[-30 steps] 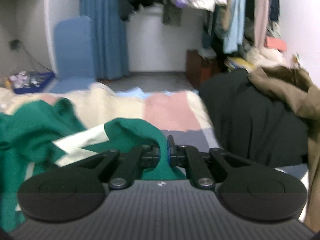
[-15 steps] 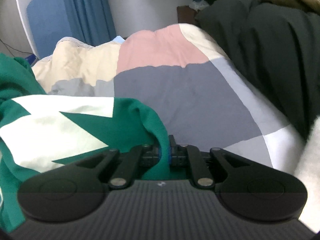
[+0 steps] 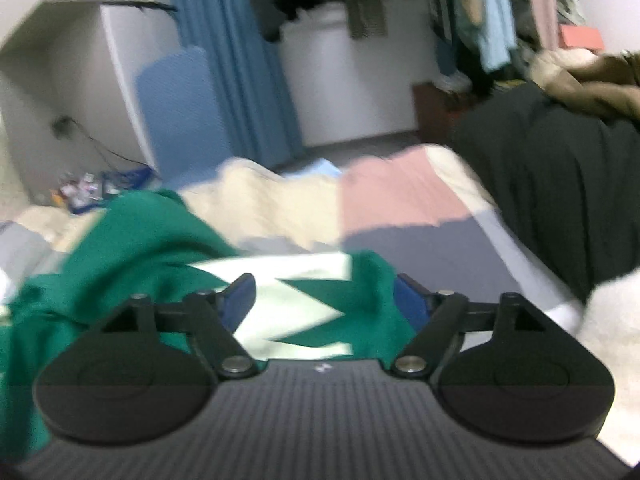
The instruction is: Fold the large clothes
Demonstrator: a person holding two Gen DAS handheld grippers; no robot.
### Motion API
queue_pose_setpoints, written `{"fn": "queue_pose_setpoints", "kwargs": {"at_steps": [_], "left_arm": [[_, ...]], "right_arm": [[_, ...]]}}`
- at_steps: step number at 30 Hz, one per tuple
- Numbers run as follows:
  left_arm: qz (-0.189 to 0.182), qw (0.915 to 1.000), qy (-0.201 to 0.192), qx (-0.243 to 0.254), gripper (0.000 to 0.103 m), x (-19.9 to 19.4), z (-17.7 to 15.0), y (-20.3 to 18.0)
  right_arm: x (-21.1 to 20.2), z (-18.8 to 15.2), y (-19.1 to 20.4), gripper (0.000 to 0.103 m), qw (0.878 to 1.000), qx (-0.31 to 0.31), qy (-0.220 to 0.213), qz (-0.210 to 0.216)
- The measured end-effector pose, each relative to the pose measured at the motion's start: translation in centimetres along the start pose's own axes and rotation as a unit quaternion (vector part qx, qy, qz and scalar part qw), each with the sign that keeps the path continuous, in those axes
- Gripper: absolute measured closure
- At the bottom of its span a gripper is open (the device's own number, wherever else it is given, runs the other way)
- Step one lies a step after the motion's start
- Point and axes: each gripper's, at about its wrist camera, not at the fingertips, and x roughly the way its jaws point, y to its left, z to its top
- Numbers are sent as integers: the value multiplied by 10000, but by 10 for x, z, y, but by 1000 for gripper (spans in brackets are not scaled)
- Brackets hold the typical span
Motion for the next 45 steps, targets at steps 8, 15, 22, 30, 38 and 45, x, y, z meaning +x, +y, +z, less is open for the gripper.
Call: {"fn": "queue_pose_setpoints", "kwargs": {"at_steps": [8, 15, 22, 30, 38, 45], "left_arm": [[-1084, 9935, -49, 345, 38, -71, -54, -74], [-1385, 9894, 6, 437, 38, -79, -91, -77], [-1517, 9882, 2, 200, 38, -38, -81, -58], [-1578, 9869, 339, 81, 38, 8, -82, -46], [-1646, 9854, 377, -211, 38, 3, -78, -34], [-1631, 9853, 412, -293, 38, 14, -75, -30]], "right_arm": [[-7, 8, 70, 22, 9968, -306, 12, 738], [41, 9, 115, 22, 9945, -417, 317, 906], [107, 5, 142, 19, 9974, -472, 369, 397], [160, -5, 155, 23, 9883, -687, 1162, 707], [150, 31, 209, 82, 9829, -1627, 843, 196], [137, 117, 296, 85, 9731, -2277, -291, 173]]}}
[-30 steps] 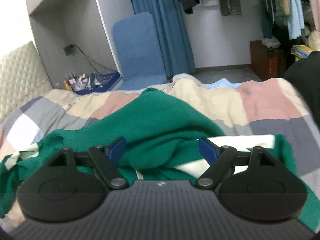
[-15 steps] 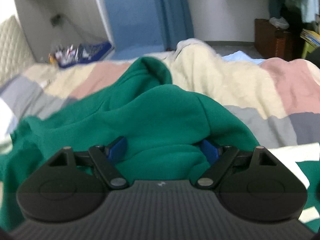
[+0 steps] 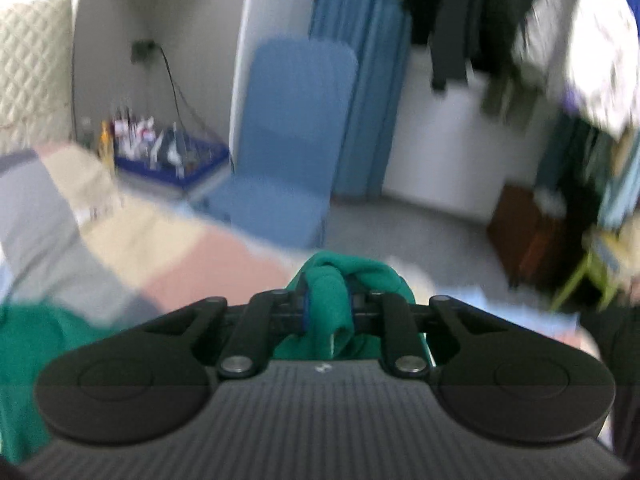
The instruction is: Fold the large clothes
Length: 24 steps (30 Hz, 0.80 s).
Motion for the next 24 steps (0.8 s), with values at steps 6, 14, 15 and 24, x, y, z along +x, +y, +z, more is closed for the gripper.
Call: {"fn": "queue_pose_setpoints", "kwargs": {"at_steps": [6, 14, 15, 24], "left_arm": [[57, 10000, -40, -2, 38, 25, 9, 17], [-100, 9999, 125, -45, 38, 78, 14, 36], [-98, 9999, 139, -6, 38, 84, 13, 38], [-95, 9996, -15, 257, 38, 117, 4, 37]], "right_arm": [[47, 84, 64, 85, 9961, -403, -784, -64], [148, 104, 117, 85, 9966, -223, -789, -120], [162, 99, 122, 84, 9970, -213, -736, -68], [225, 48, 144, 29, 9993, 82, -173, 335]]}}
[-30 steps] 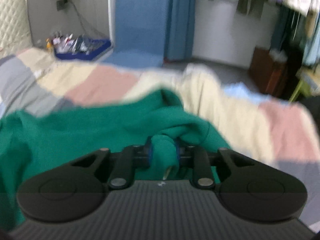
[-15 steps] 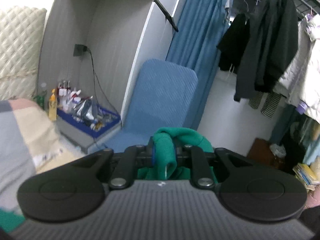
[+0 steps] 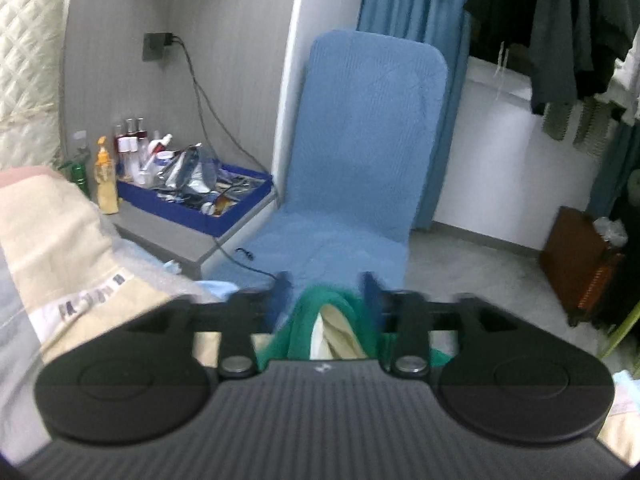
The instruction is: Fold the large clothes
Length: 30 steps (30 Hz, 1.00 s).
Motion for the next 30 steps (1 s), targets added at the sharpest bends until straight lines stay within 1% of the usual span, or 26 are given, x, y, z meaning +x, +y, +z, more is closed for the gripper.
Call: {"fn": "queue_pose_setpoints", "kwargs": {"at_steps": [1, 3, 5, 7, 12, 15, 19, 21, 23, 26, 28, 30], "left_arm": [[-9, 10000, -6, -19, 38, 1, 1, 0], [-40, 10000, 7, -49, 38, 1, 3, 1], [-65, 9999, 30, -75, 38, 0, 6, 3], [-65, 9999, 62, -113, 38, -4, 8, 3], [-18, 9999, 107, -103, 38, -17, 10, 2], [39, 9999, 86, -49, 38, -28, 11, -2], [28, 9999, -72, 103, 38, -54, 10, -14], [-2, 9997, -141, 183, 38, -72, 9, -21], [-116, 9996, -177, 198, 38, -90, 5, -28], [-152, 9987, -239, 433, 38, -122, -5, -43], [-275, 9982, -181, 493, 38, -142, -13, -52], [-348, 9979, -134, 528, 38, -158, -20, -60]], "right_arm": [[-3, -4, 0, 24, 10000, 22, -42, 42], [-10, -7, -1, 23, 9998, 144, -116, 120], [-18, -9, -4, 23, 9992, 315, -53, 237], [-26, -11, -6, 23, 9989, 392, -14, 253], [-81, -28, -20, 23, 9987, 357, 20, 354], [-130, -44, -38, 23, 9975, 568, 77, 417], [-199, -67, -63, 23, 9958, 755, 188, 474], [-235, -80, -76, 23, 9956, 763, 188, 505], [-274, -96, -91, 23, 9955, 792, 202, 478], [-326, -119, -117, 23, 9930, 1035, 247, 512], [-364, -134, -130, 23, 9923, 1137, 383, 323], [-401, -149, -142, 23, 9900, 1253, 605, 247]]}}
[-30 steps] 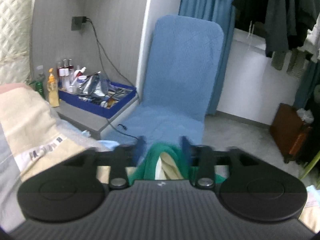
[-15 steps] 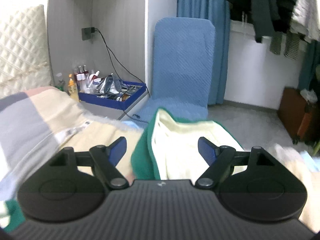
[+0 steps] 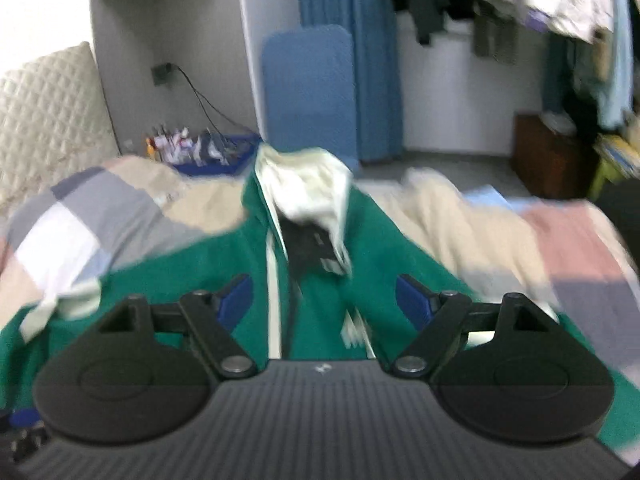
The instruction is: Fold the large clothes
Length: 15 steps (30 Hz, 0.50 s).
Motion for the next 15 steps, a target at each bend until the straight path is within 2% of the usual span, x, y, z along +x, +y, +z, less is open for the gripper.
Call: {"fn": "queue_pose_setpoints", "kwargs": {"at_steps": [4, 9, 12, 15], "left_arm": [[104, 9995, 64, 301, 38, -25, -10, -25], [73, 9991, 249, 323, 38, -39, -16, -53], [-46, 9990, 401, 195, 38, -42, -20, -66], [-73, 9983, 581, 59, 38, -44, -28, -70]], "right_arm": [[-55, -35, -26, 23, 9984, 449, 345, -41], [-104, -87, -57, 23, 9930, 966, 678, -94], [-117, -115, -75, 24, 9882, 1317, 778, 57], [-119, -137, -87, 23, 9869, 1408, 783, -10]]}}
